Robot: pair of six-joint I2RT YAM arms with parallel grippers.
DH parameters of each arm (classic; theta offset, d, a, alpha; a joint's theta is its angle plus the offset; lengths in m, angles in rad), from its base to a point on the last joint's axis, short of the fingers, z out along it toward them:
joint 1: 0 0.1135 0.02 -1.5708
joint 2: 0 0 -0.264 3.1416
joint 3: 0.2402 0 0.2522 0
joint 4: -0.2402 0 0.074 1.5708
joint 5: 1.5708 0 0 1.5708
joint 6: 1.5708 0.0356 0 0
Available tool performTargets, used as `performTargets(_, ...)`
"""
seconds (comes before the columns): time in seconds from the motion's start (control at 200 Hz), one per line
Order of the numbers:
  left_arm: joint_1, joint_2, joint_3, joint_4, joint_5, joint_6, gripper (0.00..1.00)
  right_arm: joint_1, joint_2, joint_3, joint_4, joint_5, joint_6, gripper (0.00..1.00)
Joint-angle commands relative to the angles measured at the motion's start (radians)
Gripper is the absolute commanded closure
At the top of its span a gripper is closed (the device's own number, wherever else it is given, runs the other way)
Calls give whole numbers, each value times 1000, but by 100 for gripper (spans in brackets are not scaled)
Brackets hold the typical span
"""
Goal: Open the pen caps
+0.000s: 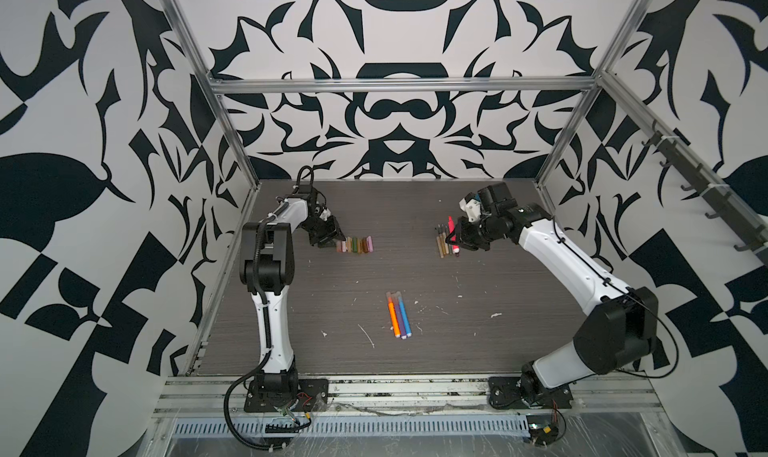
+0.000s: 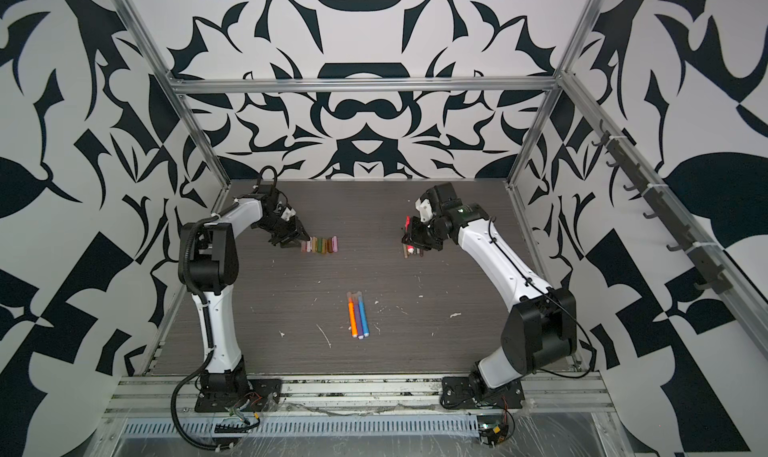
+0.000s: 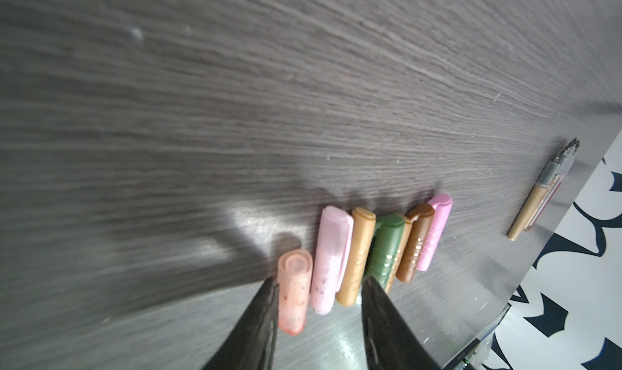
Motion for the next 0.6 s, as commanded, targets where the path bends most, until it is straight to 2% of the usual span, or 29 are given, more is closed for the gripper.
performTargets(0.0, 10, 17, 36, -33, 13, -7, 56, -57, 22, 52, -31, 27, -43, 100)
performTargets(0.21, 9, 11, 34, -36, 27, -13, 56, -134, 91, 67, -28, 12, -64, 100)
performTargets(0.595, 10, -13, 20, -48, 59, -25, 56, -139, 101, 48, -21, -2, -70, 100)
